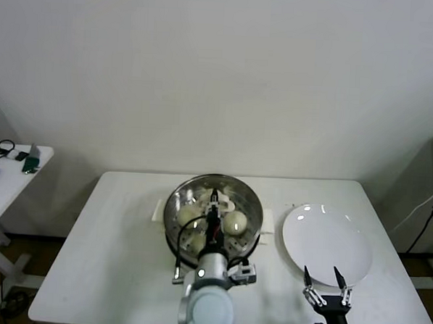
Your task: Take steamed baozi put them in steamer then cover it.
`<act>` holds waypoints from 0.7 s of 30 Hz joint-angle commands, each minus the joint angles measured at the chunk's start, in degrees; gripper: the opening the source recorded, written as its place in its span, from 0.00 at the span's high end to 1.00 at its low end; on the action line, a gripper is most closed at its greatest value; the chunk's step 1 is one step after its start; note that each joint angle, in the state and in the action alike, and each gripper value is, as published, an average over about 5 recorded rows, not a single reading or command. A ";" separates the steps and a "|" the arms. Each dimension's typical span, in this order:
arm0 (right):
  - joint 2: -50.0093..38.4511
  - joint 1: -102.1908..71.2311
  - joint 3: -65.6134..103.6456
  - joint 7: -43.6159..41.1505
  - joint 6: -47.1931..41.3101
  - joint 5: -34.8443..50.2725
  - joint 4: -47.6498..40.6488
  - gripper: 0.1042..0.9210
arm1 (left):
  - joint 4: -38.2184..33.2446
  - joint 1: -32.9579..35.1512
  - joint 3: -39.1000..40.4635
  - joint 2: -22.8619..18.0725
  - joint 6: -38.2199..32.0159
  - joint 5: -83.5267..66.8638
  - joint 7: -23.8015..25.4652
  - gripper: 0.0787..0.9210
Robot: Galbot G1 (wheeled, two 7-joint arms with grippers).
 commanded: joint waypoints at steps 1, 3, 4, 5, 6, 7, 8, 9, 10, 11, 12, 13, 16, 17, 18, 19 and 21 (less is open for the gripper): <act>0.07 0.03 -0.11 -0.18 -0.42 -0.26 -0.19 0.12 | -4.48 0.53 0.57 2.94 0.19 -1.32 1.83 0.63; 0.09 0.02 -0.15 -0.29 -0.49 -0.50 -0.26 0.12 | -5.10 0.67 0.61 3.40 0.29 -1.84 2.15 0.55; 0.10 0.02 -0.17 -0.32 -0.49 -0.62 -0.30 0.12 | -5.40 0.74 0.62 3.65 0.35 -2.18 2.18 0.52; 0.12 0.02 -0.19 -0.33 -0.50 -0.73 -0.34 0.12 | -5.73 0.83 0.58 3.91 0.38 -2.53 2.18 0.48; 0.15 0.03 -0.20 -0.34 -0.51 -0.81 -0.35 0.12 | -6.13 0.94 0.52 4.25 0.37 -2.84 2.17 0.45; 0.17 0.03 -0.21 -0.34 -0.51 -0.86 -0.36 0.12 | -6.59 1.07 0.44 4.66 0.34 -3.28 2.15 0.42; 0.18 0.03 -0.22 -0.34 -0.52 -0.86 -0.37 0.12 | -7.12 1.21 0.35 5.14 0.30 -3.82 2.10 0.38; 0.19 0.02 -0.24 -0.34 -0.52 -0.86 -0.39 0.12 | -7.69 1.36 0.23 5.66 0.21 -4.47 2.05 0.35; 0.19 0.02 -0.26 -0.34 -0.52 -0.85 -0.42 0.12 | -8.25 1.51 0.09 6.28 0.10 -5.37 1.83 0.32; 0.19 0.03 -0.30 -0.34 -0.49 -0.84 -0.47 0.12 | -8.81 1.65 -0.08 6.85 0.02 -6.60 1.36 0.28; 0.18 0.04 -0.35 -0.32 -0.46 -0.83 -0.53 0.12 | -9.39 1.80 -0.33 7.41 -0.10 -7.87 0.75 0.24; 0.19 0.06 -0.40 -0.32 -0.43 -0.81 -0.58 0.12 | -10.04 1.96 -0.64 7.99 -0.39 -9.40 -0.05 0.22; 0.20 0.13 -0.63 -0.33 -0.42 -0.81 -0.59 0.12 | -12.48 2.51 -2.05 10.07 -2.08 -15.05 -3.07 0.14; 0.19 0.15 -0.73 -0.36 -0.48 -0.82 -0.56 0.12 | -13.56 2.79 -2.65 10.98 -2.90 -17.24 -3.94 0.13; 0.18 0.19 -0.82 -0.39 -0.55 -0.86 -0.53 0.12 | -14.72 3.14 -3.43 12.08 -3.70 -19.58 -4.74 0.12; 0.15 0.23 -0.91 -0.41 -0.65 -0.91 -0.50 0.12 | -15.87 3.56 -4.20 13.33 -4.59 -21.84 -5.46 0.12; 0.08 0.35 -1.08 -0.43 -0.90 -1.01 -0.40 0.12 | -17.62 4.54 -6.33 16.19 -6.51 -26.34 -6.99 0.12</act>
